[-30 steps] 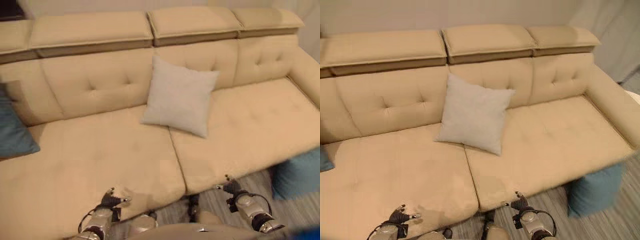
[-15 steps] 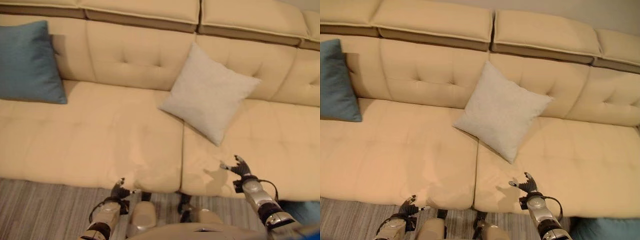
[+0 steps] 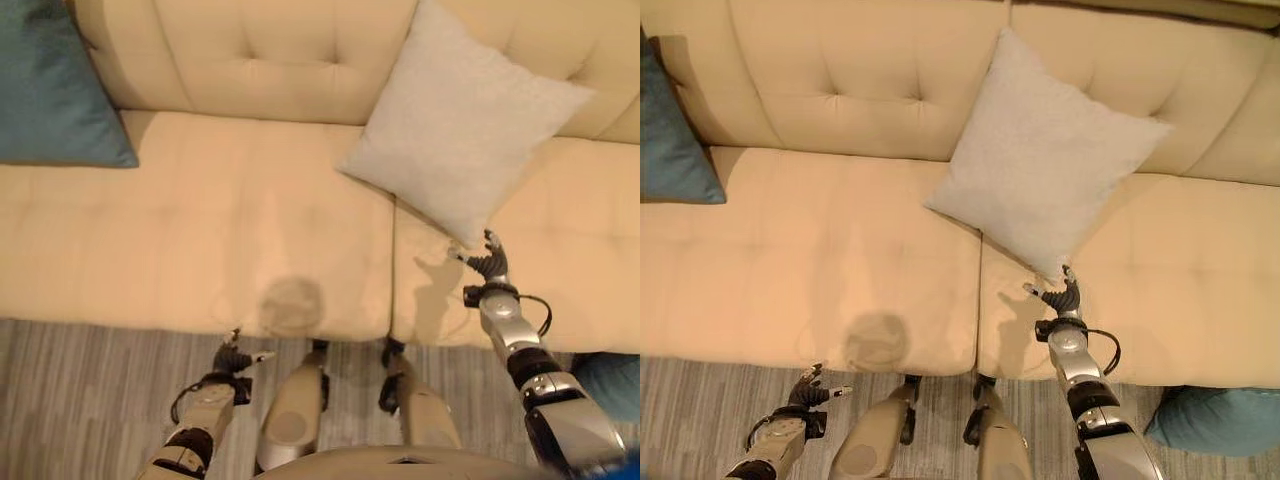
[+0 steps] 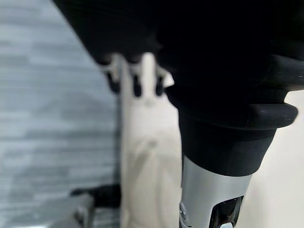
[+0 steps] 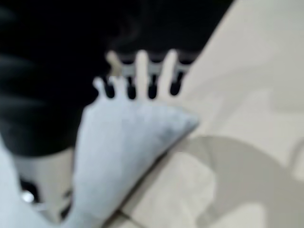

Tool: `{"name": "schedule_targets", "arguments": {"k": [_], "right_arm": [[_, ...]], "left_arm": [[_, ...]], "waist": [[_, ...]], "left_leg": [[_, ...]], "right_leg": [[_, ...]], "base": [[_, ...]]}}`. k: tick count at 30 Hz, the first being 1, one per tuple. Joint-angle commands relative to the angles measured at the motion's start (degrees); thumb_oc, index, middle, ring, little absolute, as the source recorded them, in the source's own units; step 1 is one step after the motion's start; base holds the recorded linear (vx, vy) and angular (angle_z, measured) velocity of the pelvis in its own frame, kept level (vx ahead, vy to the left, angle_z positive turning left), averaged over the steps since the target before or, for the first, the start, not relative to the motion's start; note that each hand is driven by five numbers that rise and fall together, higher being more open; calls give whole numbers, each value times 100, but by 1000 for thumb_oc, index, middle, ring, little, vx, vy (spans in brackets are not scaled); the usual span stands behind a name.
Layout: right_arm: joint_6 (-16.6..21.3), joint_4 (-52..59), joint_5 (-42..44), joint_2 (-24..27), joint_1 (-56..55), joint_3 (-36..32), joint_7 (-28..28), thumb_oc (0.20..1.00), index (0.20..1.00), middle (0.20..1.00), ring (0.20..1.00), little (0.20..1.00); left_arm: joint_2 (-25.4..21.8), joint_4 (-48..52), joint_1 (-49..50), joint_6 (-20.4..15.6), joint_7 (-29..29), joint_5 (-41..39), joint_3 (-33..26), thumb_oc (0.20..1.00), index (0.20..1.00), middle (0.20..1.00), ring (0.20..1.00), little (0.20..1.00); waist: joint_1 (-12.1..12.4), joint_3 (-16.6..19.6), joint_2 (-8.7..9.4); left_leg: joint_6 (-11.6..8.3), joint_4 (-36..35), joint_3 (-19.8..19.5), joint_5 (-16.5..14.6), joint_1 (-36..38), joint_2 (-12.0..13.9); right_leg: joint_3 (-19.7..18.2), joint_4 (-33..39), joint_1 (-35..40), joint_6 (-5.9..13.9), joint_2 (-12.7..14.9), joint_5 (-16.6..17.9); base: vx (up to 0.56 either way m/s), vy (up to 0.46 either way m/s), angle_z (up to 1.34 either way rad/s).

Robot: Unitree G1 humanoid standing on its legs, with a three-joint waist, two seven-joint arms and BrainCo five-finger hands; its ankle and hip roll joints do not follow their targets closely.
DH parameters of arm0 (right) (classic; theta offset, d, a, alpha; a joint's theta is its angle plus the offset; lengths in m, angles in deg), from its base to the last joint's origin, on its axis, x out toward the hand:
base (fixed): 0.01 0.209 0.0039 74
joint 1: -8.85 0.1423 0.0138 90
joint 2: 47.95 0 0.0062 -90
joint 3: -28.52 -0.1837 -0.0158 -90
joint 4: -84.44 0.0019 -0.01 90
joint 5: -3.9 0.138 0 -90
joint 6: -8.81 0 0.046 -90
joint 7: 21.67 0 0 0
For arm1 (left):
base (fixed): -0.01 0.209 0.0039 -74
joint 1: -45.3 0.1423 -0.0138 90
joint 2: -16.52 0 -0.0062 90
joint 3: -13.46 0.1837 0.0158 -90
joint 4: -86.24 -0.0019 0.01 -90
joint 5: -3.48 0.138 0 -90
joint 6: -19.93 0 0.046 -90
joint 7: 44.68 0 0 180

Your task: Pick up all the scattered cushions and arrange them neatly on the sofa.

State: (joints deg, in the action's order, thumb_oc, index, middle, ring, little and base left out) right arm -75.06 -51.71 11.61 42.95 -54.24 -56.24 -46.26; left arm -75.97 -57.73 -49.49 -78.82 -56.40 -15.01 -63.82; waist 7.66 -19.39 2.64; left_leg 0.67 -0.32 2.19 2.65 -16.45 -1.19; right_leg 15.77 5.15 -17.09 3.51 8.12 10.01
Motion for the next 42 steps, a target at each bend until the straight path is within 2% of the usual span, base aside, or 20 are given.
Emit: {"name": "schedule_targets", "arguments": {"k": [1, 2, 7, 15, 19, 24, 35, 42], "right_arm": [[296, 106, 168, 449, 343, -94, -640, 1000, 1000, 1000, 1000, 1000], [318, 2, 163, 528, 661, -148, -928, 1000, 1000, 1000, 1000, 1000], [272, -11, -1, 731, 1088, -126, -1231, 1000, 1000, 1000, 1000, 1000], [186, -188, -22, 1330, 1503, -117, -1349, 1000, 1000, 1000, 1000, 1000], [171, -691, 177, 1645, 1706, -106, -1257, 1000, 1000, 1000, 1000, 1000], [107, -1684, 603, 2112, 2478, 253, -904, 1000, 1000, 1000, 1000, 1000], [94, -2479, 780, 2583, 3754, 883, -736, 1000, 1000, 1000, 1000, 1000], [129, -2564, 794, 2627, 4403, 1273, -689, 1000, 1000, 1000, 1000, 1000]], "left_arm": [[-2, 174, -225, -260, -221, -147, 252, 1000, 1000, 1000, 1000, 1000], [11, 301, -365, -320, -290, -151, 417, 1000, 1000, 1000, 1000, 1000], [71, 537, -632, -368, -402, -158, 670, 1000, 1000, 1000, 1000, 1000], [129, 622, -818, -371, -438, -144, 880, 1000, 1000, 1000, 1000, 1000], [108, 602, -793, -350, -408, -167, 907, 1000, 1000, 1000, 1000, 1000], [-9, 609, -750, -357, -327, -442, 878, 1000, 1000, 1000, 1000, 1000], [-1, 587, -672, -455, -220, -674, 957, 1000, 1000, 1000, 1000, 1000], [-40, 712, -717, -556, -218, -697, 1059, 1000, 1000, 1000, 1000, 1000]], "waist": [[98, 47, -110], [98, -11, -193], [84, -104, -285], [-31, -186, -280], [-66, -243, -242], [-3, -344, -247], [193, -461, -477], [283, -539, -594]], "left_leg": [[-317, 52, -483, 32, -264, 88], [-320, -12, -505, 82, -362, 81], [-322, -161, -526, 166, -430, 80], [-355, -360, -575, 224, -349, 76], [-334, -294, -564, 176, -381, 72], [-349, -275, -529, 211, -536, 73], [-416, -433, -661, 425, -898, 21], [-470, -468, -710, 543, -1185, -19]], "right_leg": [[72, -558, 110, 609, 257, -489], [53, -589, -29, 613, 276, -470], [40, -667, -216, 625, 281, -465], [-5, -736, -276, 645, 278, -482], [-61, -761, -329, 647, 271, -473], [-141, -710, -506, 663, 253, -391], [-152, -680, -919, 681, 262, -312], [-150, -678, -1180, 711, 299, -266]], "base": [[-11, 79, 4], [-1, 72, 0], [20, 38, 3], [46, 13, 1], [17, 2, 0], [10, 1, -11], [0, 2, -1], [-11, 3, 4]]}}
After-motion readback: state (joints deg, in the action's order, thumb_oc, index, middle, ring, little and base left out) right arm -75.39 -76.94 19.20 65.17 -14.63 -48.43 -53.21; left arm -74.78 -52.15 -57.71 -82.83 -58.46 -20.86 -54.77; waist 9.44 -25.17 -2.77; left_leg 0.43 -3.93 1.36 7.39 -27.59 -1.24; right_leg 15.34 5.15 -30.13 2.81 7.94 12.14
